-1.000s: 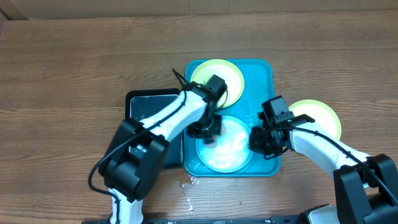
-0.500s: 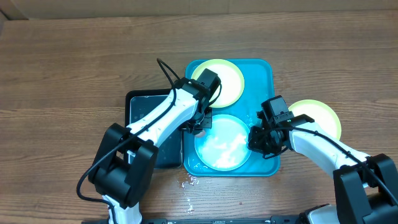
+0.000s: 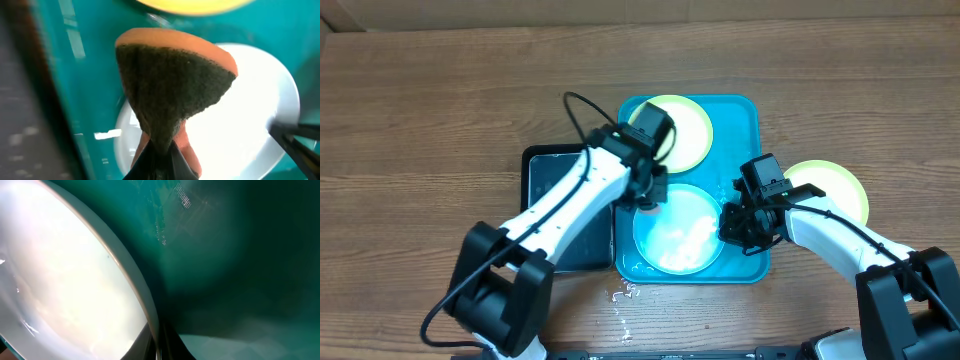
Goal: Clean dirty plates on tray and stack at the side
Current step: 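Scrub the lower white plate with the sponge while the right gripper holds it, then return the sponge to the black tray with the left gripper, then lift the lower plate with the right gripper and tilt it over the black tray, then carry the plate right and stack it on the cleaned plate beside the teal tray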
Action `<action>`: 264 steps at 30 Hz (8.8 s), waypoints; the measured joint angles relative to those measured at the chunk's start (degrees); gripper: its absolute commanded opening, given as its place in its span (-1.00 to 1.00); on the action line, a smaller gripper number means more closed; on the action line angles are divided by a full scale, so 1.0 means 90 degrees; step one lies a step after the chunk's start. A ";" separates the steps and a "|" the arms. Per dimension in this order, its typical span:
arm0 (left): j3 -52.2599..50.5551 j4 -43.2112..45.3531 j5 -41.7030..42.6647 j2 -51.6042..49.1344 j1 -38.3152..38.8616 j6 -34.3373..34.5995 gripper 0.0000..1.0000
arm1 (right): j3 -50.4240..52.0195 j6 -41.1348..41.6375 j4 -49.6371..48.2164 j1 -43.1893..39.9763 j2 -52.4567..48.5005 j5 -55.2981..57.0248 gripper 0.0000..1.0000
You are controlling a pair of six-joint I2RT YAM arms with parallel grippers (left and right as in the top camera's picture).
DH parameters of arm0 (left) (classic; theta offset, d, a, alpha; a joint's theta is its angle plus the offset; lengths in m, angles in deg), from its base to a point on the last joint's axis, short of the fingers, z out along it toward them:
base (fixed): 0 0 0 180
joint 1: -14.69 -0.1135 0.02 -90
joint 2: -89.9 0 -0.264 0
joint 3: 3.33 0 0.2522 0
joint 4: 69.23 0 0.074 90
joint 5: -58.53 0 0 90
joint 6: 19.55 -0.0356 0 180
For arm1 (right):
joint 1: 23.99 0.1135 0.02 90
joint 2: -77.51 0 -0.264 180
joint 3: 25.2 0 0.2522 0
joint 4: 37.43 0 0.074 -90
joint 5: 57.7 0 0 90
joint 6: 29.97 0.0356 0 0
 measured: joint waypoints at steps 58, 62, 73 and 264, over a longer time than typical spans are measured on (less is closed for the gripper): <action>-0.0075 -0.1792 -0.1569 0.1528 -0.0996 0.0678 -0.91 | 0.0000 -0.0002 0.0046 -0.0005 0.0000 -0.0007 -0.87; -0.0386 -0.1413 -0.1761 0.1462 -0.1540 0.0600 -0.91 | 0.0000 -0.0002 0.0044 -0.0005 0.0000 -0.0007 -0.87; -0.2205 -0.0039 -0.1222 0.1110 -0.2006 0.0153 0.02 | 0.0000 -0.0019 0.0068 -0.0005 0.0000 -0.0010 -0.92; 0.0304 -0.1982 0.0158 0.5663 -0.3444 -0.0716 1.00 | -0.3395 -0.1265 -0.1090 0.6234 -0.0277 0.9612 -0.92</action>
